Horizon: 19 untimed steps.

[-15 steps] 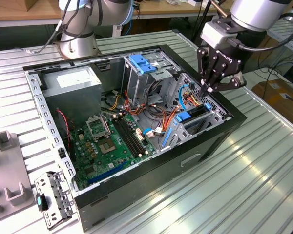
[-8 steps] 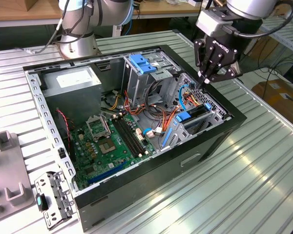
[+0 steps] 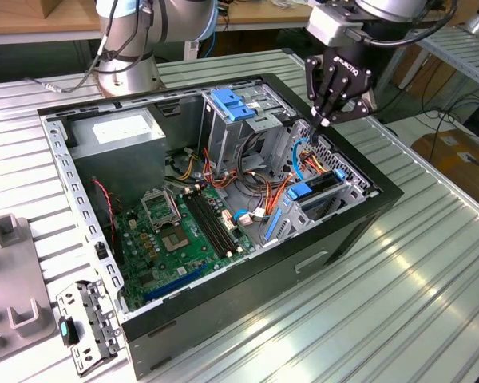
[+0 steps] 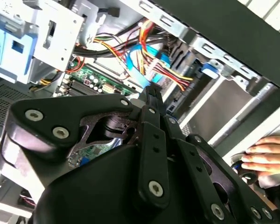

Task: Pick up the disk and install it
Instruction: 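Insert the second disk wire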

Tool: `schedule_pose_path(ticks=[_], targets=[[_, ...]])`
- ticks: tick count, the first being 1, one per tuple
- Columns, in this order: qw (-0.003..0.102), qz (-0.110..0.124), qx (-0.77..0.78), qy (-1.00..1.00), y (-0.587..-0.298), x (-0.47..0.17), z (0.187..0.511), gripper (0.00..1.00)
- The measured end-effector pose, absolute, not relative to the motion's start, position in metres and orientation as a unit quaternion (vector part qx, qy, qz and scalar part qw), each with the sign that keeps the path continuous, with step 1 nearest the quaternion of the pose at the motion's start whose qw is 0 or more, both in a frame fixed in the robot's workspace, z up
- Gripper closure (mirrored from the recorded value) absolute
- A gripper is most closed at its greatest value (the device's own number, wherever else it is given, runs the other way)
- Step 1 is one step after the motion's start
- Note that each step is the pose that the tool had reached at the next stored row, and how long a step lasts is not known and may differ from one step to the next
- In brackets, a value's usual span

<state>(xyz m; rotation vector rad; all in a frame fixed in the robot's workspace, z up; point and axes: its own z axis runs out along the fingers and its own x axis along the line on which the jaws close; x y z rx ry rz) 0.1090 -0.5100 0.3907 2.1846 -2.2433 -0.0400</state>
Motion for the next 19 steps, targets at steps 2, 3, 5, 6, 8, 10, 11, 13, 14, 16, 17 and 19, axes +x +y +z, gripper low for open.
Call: schedule_pose_path(ticks=[2,3,5,6,8,10,11,13,14,16,17,19], targets=[[0.011,-0.013,0.698,-0.716,-0.5071,0.1096,0.3892,0.89],[0.012,-0.012,0.697,-0.716,-0.5070,0.1096,0.3891,0.89],[0.013,-0.012,0.697,-0.716,-0.5070,0.1097,0.3892,0.89],[0.013,-0.012,0.697,-0.716,-0.5070,0.1097,0.3891,0.89],[0.013,-0.012,0.697,-0.716,-0.5070,0.1097,0.3891,0.89],[0.013,-0.012,0.697,-0.716,-0.5070,0.1097,0.3892,0.89],[0.013,-0.012,0.698,-0.716,-0.5070,0.1097,0.3891,0.89],[0.031,0.007,0.697,-0.716,-0.5035,0.1100,0.3881,0.82],[0.034,0.011,0.697,-0.716,-0.5022,0.1101,0.3878,0.82],[0.039,0.016,0.696,-0.716,-0.5019,0.1101,0.3877,0.82],[0.040,0.017,0.696,-0.716,-0.5019,0.1101,0.3877,0.82],[0.044,0.021,0.696,-0.717,-0.5013,0.1102,0.3878,0.82]])
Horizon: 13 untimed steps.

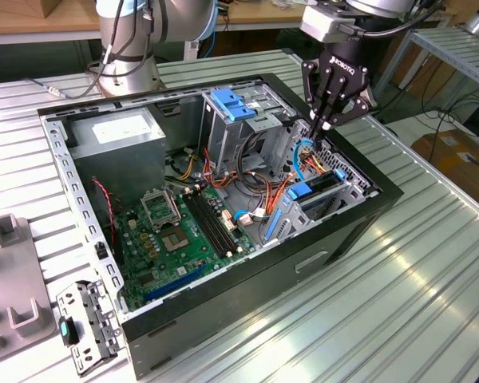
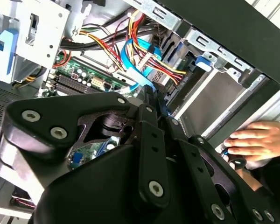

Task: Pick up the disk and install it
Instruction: 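Insert the second disk wire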

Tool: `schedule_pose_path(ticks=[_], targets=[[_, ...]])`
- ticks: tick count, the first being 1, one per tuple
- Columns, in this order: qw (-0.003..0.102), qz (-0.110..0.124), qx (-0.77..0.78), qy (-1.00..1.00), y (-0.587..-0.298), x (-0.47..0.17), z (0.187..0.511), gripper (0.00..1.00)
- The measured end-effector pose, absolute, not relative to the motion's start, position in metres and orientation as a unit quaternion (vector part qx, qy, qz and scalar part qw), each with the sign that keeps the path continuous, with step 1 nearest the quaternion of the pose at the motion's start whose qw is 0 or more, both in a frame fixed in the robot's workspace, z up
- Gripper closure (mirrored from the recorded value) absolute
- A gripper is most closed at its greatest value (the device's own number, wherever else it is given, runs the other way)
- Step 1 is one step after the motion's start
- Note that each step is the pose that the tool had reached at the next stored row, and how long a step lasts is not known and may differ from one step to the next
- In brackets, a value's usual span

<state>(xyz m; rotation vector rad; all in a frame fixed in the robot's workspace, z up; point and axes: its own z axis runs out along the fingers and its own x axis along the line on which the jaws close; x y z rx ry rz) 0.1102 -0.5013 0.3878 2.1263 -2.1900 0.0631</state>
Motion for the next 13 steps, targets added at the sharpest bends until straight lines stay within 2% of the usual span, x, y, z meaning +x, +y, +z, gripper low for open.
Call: schedule_pose_path(ticks=[3,4,5,6,13], targets=[[0.047,0.024,0.695,-0.717,-0.501,0.110,0.388,0.81],[0.048,0.025,0.695,-0.717,-0.500,0.110,0.388,0.75],[0.049,0.026,0.694,-0.717,-0.500,0.110,0.388,0.75],[0.050,0.027,0.694,-0.718,-0.499,0.111,0.389,0.69],[0.054,0.030,0.692,-0.719,-0.489,0.114,0.383,0.69]])
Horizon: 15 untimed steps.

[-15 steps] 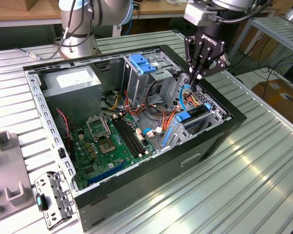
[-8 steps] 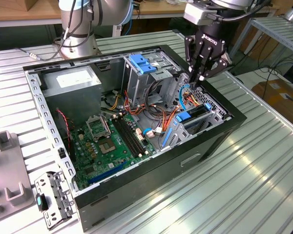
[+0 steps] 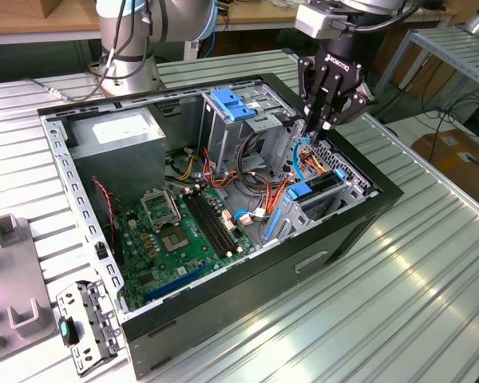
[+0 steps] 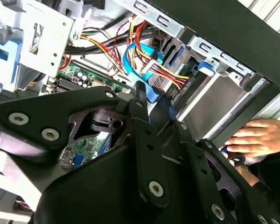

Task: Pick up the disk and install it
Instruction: 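Insert the second disk wire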

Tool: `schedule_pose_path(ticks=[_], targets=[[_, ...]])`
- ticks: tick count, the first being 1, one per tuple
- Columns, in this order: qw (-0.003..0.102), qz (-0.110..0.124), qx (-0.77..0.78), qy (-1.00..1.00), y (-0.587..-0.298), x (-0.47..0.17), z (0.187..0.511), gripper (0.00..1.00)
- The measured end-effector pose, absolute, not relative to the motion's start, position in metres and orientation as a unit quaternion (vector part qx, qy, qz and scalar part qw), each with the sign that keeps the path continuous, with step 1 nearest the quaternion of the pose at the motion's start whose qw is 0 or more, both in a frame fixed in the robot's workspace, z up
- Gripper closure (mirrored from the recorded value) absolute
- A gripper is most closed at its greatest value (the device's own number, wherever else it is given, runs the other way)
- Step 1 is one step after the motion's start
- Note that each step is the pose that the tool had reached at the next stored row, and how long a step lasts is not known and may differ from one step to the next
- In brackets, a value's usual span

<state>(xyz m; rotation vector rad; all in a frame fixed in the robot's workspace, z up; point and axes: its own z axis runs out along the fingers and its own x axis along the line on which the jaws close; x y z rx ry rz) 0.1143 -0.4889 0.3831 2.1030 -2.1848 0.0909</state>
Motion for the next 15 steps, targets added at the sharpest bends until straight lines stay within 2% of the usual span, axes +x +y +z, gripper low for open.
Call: schedule_pose_path(ticks=[6,7,9,15], targets=[[0.057,0.033,0.691,-0.719,-0.489,0.116,0.371,0.69],[0.059,0.035,0.691,-0.719,-0.489,0.116,0.370,0.70],[0.062,0.038,0.691,-0.719,-0.489,0.116,0.367,0.83],[0.064,0.040,0.691,-0.719,-0.489,0.116,0.362,0.84]])
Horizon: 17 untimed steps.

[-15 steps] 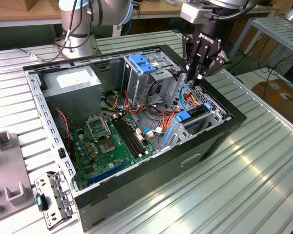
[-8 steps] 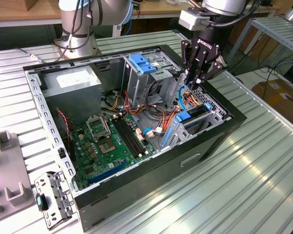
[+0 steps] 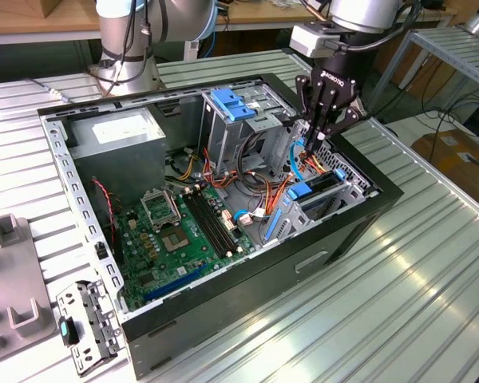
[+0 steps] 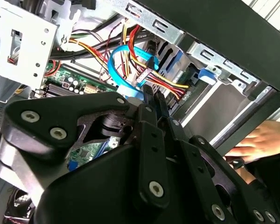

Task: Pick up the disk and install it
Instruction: 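Insert the second disk wire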

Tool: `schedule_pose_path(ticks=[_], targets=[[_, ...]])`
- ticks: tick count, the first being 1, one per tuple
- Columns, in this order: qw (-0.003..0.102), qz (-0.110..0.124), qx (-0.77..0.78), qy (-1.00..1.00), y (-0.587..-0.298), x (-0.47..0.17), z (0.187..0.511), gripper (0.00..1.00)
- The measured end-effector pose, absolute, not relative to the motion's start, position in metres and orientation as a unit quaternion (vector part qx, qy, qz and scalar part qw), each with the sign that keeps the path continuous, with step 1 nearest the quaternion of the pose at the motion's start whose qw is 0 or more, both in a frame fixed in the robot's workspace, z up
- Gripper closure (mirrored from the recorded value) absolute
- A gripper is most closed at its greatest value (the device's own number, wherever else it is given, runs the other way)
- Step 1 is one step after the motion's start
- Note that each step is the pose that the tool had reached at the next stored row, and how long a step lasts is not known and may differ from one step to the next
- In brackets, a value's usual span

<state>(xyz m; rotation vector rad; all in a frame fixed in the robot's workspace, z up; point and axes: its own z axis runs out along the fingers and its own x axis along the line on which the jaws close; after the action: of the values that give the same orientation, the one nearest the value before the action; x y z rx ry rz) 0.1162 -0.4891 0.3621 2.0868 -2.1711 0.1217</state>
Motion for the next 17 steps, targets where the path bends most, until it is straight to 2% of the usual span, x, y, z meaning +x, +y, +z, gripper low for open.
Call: schedule_pose_path(ticks=[17], targets=[[0.058,0.043,0.694,-0.716,-0.506,0.106,0.360,0.84]])
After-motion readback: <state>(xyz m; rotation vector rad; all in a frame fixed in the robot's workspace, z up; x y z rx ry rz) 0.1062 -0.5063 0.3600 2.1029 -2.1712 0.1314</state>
